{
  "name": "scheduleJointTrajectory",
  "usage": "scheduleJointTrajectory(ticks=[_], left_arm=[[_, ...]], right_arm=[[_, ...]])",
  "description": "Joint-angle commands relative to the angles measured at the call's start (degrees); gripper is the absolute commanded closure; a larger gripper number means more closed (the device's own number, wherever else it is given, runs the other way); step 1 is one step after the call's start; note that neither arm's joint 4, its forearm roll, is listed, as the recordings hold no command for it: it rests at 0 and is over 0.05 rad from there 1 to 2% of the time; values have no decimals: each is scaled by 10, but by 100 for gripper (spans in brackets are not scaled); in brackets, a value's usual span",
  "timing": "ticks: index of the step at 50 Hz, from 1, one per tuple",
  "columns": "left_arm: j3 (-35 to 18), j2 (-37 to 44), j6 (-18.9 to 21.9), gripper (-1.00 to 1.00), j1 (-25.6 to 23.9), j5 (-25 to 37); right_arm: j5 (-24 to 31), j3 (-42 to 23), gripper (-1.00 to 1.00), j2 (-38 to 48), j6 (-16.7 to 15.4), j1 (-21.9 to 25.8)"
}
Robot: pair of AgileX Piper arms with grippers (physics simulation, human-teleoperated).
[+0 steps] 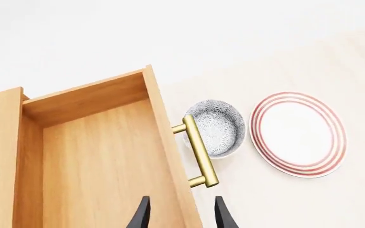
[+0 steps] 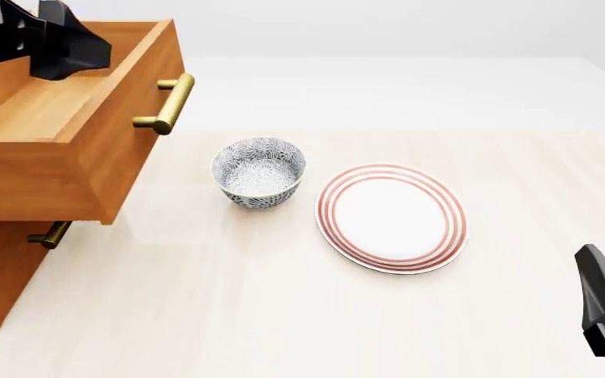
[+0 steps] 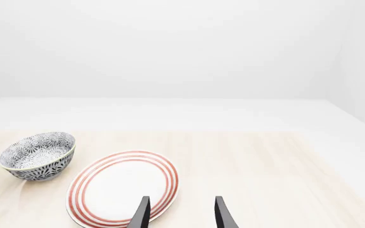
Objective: Open the top drawer of the cabinet.
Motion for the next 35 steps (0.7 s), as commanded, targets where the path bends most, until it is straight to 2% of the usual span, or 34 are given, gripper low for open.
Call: scheduleJointTrajectory(ticks=[1, 35], left_arm=[[9, -28, 0, -100, 13, -6], [3, -99, 8, -100, 46, 5]], right_arm=[[0, 0, -100, 0, 0, 0], [0, 0, -100, 0, 0, 0]])
